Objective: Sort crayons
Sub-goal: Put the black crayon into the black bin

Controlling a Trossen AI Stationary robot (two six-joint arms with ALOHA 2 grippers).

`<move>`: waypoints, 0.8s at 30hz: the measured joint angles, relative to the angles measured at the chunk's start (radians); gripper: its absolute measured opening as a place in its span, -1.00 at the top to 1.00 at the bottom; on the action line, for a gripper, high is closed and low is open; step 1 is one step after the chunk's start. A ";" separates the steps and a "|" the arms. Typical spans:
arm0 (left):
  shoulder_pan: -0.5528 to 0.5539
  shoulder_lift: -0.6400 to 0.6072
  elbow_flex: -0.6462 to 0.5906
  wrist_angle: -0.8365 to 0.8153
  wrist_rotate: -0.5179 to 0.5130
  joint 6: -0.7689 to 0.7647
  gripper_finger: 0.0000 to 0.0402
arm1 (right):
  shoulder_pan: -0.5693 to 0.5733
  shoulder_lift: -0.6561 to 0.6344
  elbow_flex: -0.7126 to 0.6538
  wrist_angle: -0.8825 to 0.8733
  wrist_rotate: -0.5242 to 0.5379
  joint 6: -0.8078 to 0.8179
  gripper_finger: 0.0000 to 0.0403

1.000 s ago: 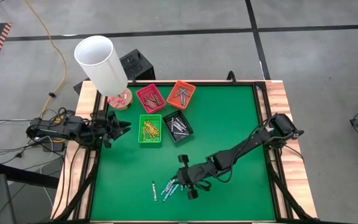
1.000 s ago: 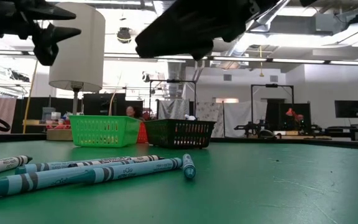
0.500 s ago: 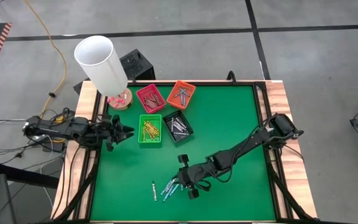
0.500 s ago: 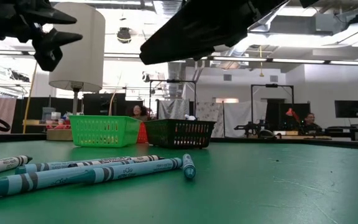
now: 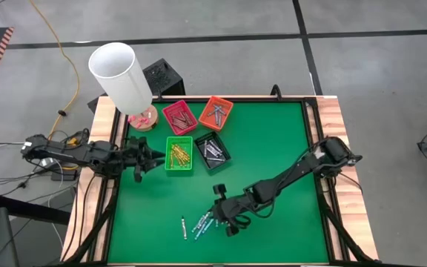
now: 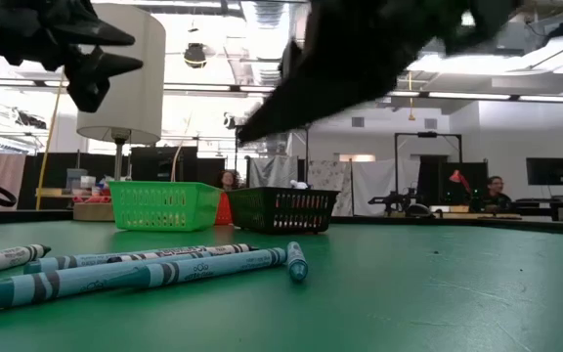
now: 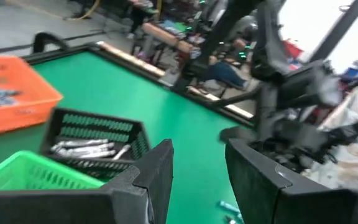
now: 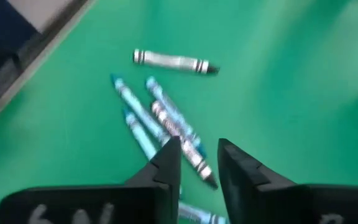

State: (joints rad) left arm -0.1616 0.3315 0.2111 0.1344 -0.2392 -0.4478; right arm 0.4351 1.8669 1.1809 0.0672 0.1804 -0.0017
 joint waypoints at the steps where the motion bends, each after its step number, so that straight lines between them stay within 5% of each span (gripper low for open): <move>1: 0.000 0.004 0.000 0.013 0.011 0.008 0.32 | 0.000 0.010 0.000 -0.005 -0.003 0.000 0.48; 9: -0.001 0.010 0.000 0.057 0.077 0.017 0.32 | -0.021 0.085 0.058 -0.009 -0.011 -0.035 0.11; 24: -0.002 0.011 0.000 0.060 0.127 0.024 0.32 | -0.050 0.130 0.072 -0.068 -0.033 -0.102 0.18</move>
State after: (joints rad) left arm -0.1635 0.3421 0.2115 0.1942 -0.1122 -0.4241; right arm 0.3847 1.9969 1.2531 -0.0012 0.1478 -0.1036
